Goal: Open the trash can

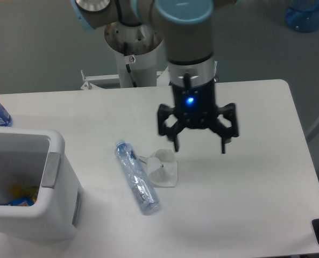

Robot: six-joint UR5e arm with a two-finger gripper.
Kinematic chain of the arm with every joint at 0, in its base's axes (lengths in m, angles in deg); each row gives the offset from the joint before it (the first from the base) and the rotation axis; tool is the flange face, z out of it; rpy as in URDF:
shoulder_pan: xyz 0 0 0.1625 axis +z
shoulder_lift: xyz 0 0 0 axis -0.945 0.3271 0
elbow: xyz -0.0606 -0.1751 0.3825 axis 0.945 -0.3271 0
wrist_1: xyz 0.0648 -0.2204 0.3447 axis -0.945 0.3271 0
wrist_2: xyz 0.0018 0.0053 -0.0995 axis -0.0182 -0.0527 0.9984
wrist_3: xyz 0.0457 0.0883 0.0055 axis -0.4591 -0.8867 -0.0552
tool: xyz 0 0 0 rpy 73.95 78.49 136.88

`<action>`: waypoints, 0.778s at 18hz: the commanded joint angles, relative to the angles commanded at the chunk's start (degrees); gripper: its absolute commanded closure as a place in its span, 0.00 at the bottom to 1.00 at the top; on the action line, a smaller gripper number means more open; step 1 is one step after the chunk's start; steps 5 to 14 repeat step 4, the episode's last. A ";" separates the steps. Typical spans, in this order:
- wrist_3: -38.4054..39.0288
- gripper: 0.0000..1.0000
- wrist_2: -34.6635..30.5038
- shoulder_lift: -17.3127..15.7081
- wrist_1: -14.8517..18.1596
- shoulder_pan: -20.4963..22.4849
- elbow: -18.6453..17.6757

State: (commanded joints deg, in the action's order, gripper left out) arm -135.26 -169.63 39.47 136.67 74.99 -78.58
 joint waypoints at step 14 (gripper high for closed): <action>-2.76 0.00 -0.09 -0.44 0.98 1.41 -0.09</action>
